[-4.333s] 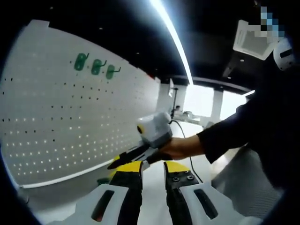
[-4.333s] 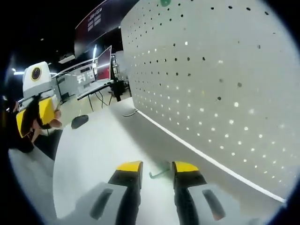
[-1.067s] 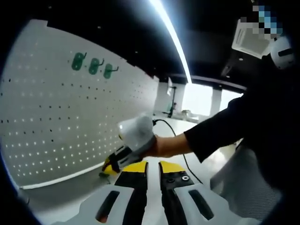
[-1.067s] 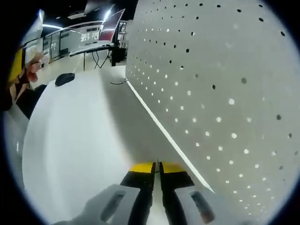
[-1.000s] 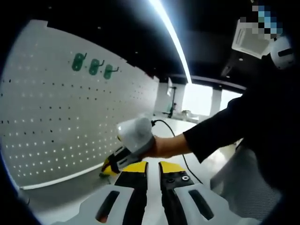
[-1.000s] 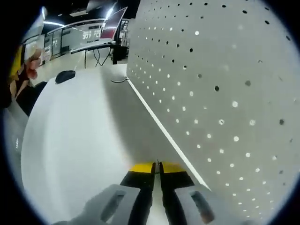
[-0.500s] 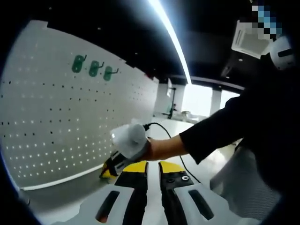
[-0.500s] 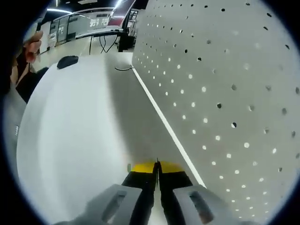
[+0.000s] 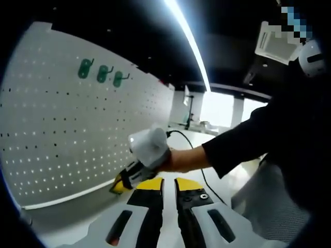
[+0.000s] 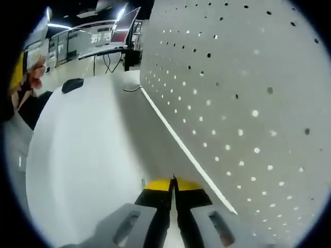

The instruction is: Insert the hook assembly into the mounting plate slot until the hook locks in place.

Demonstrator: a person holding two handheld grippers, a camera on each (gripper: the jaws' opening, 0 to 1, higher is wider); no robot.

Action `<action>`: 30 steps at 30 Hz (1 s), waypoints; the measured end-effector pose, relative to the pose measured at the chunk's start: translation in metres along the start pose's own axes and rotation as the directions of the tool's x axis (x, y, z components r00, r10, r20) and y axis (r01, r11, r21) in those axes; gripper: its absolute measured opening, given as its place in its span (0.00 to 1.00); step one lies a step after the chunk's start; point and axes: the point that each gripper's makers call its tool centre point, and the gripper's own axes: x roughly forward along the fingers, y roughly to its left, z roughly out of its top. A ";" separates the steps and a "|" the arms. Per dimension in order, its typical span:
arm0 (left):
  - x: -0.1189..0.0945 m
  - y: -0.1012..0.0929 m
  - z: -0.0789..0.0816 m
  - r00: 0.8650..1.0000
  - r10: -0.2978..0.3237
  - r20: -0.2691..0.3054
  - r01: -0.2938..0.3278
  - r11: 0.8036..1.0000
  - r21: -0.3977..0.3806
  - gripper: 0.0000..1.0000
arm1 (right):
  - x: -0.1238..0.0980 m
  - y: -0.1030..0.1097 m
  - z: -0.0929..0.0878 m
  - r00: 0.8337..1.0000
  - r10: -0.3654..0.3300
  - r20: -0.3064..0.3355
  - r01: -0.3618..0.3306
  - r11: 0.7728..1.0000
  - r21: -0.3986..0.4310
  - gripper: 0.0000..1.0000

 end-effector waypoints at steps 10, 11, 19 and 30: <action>0.002 0.001 -0.002 1.000 0.013 -0.004 -0.013 1.000 -0.003 0.08 | -0.028 -0.001 0.000 0.996 -0.023 0.090 0.009 0.989 0.144 0.00; 0.002 0.002 -0.003 1.000 0.016 -0.005 -0.016 1.000 -0.003 0.08 | -0.032 0.000 0.003 0.994 -0.026 0.107 0.009 0.988 0.157 0.00; 0.001 0.011 -0.002 0.997 0.073 0.001 -0.073 0.997 0.001 0.09 | -0.059 0.013 0.031 0.975 -0.044 0.218 -0.003 0.978 0.208 0.00; -0.009 0.036 0.005 0.973 0.228 0.028 -0.229 0.973 0.019 0.10 | -0.085 0.042 0.069 0.941 -0.040 0.335 -0.040 0.973 0.229 0.00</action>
